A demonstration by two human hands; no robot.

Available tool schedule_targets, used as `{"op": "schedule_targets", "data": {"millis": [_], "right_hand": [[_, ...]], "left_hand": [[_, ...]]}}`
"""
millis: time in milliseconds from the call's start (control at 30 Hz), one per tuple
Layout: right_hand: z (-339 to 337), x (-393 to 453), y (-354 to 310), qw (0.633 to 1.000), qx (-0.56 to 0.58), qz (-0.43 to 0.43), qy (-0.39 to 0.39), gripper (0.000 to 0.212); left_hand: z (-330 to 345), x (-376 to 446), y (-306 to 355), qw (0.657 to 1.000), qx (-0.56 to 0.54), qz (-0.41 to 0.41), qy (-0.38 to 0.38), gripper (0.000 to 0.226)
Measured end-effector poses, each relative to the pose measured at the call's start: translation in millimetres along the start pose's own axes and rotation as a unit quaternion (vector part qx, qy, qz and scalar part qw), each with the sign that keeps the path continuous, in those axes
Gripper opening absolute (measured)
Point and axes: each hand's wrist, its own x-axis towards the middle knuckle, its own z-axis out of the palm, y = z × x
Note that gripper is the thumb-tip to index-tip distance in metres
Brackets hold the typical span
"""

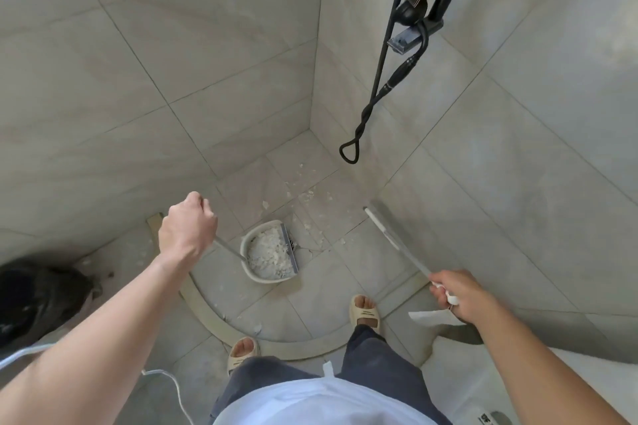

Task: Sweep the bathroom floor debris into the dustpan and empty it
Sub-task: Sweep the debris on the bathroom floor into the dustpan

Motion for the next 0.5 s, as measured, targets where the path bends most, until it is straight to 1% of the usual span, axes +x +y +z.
{"op": "schedule_targets", "data": {"millis": [100,233,300,400,500], "right_hand": [[-19,38,-32,0.999,-0.027,0.0,-0.017,0.024],[-24,81,-56,0.998,-0.067,0.007,-0.02,0.024],[-17,94,-57,0.994,-0.109,0.005,-0.023,0.026],[-4,101,-52,0.981,-0.188,0.016,-0.05,0.024],[4,92,-46,0.972,-0.222,0.043,-0.06,0.02]], "left_hand": [[10,-21,23,0.998,0.007,-0.05,0.025,0.03],[21,-56,39,0.994,-0.002,-0.096,0.05,0.03],[26,-75,45,0.99,-0.02,-0.123,0.063,0.03],[33,-95,51,0.985,-0.047,-0.154,0.057,0.029],[39,-109,53,0.984,-0.041,-0.164,0.053,0.029]]}}
